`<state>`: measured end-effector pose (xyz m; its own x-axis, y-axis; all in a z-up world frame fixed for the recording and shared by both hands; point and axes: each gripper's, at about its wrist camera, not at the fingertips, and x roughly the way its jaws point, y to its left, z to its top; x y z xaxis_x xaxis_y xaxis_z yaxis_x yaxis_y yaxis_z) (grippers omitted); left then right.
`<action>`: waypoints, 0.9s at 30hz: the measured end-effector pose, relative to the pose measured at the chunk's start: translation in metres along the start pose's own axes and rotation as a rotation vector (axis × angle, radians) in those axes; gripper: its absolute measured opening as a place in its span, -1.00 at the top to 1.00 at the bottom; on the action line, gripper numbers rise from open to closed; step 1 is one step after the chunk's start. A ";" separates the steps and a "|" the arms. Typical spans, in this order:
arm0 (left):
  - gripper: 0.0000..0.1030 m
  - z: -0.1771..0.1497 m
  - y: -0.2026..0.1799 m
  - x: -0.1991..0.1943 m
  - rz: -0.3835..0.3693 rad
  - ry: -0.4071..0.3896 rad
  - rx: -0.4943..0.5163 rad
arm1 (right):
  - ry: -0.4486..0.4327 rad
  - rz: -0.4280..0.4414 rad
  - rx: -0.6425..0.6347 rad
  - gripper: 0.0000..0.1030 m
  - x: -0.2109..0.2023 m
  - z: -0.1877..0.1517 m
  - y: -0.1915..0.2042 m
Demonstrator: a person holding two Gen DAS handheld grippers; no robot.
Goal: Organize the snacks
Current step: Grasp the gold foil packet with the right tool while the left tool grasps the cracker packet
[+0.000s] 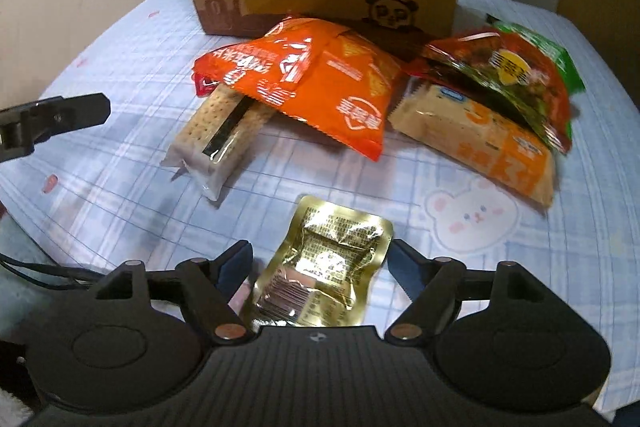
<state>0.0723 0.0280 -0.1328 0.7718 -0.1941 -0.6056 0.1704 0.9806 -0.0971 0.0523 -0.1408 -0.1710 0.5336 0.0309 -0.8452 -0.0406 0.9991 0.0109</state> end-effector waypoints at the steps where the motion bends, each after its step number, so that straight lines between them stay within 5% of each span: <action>1: -0.62 0.000 0.000 0.001 0.000 0.004 -0.003 | -0.004 -0.003 -0.011 -0.52 0.001 0.000 0.001; 16: -0.62 -0.005 -0.002 0.010 0.001 0.042 -0.001 | -0.100 -0.001 0.124 -0.44 -0.013 -0.018 -0.022; 27: -0.62 -0.007 -0.002 0.011 0.006 0.047 0.016 | -0.095 -0.010 0.030 -0.44 -0.011 -0.020 -0.003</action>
<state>0.0761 0.0241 -0.1444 0.7435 -0.1866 -0.6422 0.1761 0.9810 -0.0812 0.0298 -0.1447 -0.1721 0.6118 0.0225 -0.7907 -0.0109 0.9997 0.0200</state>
